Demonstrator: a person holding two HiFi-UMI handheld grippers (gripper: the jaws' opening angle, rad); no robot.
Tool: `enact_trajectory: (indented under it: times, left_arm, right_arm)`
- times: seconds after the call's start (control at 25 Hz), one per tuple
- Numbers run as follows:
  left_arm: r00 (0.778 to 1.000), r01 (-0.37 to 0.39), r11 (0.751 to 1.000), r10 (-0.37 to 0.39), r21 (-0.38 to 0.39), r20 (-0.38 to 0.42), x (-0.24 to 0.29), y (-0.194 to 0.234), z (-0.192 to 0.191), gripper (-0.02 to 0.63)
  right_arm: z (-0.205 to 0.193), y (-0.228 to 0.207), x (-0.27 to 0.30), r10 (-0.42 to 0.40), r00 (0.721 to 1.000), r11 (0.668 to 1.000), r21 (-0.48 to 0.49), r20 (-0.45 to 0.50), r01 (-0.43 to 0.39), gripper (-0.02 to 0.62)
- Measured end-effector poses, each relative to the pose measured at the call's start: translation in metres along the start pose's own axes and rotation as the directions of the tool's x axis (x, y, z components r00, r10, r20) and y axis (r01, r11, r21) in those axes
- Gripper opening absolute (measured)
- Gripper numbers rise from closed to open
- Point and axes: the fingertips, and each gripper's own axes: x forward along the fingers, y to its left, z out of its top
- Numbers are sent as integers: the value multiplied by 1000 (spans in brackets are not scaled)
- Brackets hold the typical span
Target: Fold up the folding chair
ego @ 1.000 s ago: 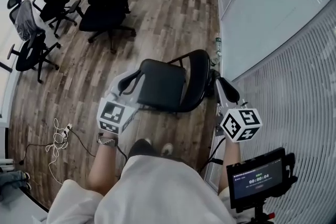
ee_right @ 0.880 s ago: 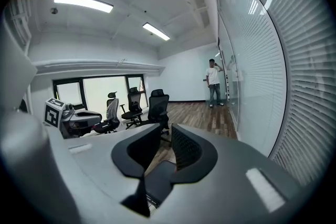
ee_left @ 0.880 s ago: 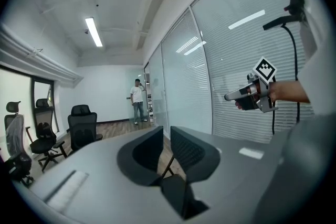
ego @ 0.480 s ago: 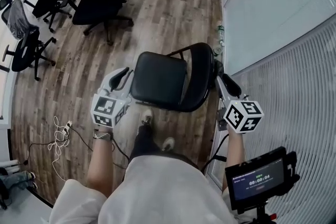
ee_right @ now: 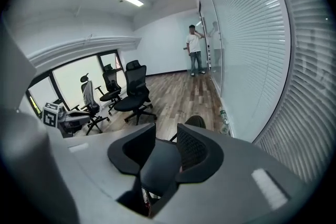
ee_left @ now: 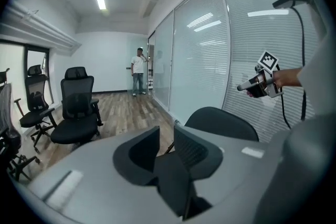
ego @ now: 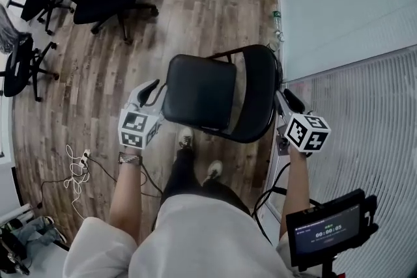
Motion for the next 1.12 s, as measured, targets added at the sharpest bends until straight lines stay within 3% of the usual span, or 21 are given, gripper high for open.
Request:
enact_trajectory:
  times: [0.32,0.76,0.96,1.12]
  left_arm:
    - [979,84,996,-87,-21,-182,48,19,-81,135]
    - [945,152,968,-202,-200,-258,98,36,-169,164]
    - [926,153,949,-236,-276,-296,110,51,-207,176]
    - [909,136,930,-255,-342,-330,120,65,-240,184]
  right_arm:
    - [-32,-37,37,-59,991,996,58,-116,66,144]
    - [-64,-69,63,-80,976,991,91,-203,101,169]
    - [-76,-73,60,-81,962,988,108,-263,112,165]
    - [-67,-73,54,-59,966,984,147,-251,98,131]
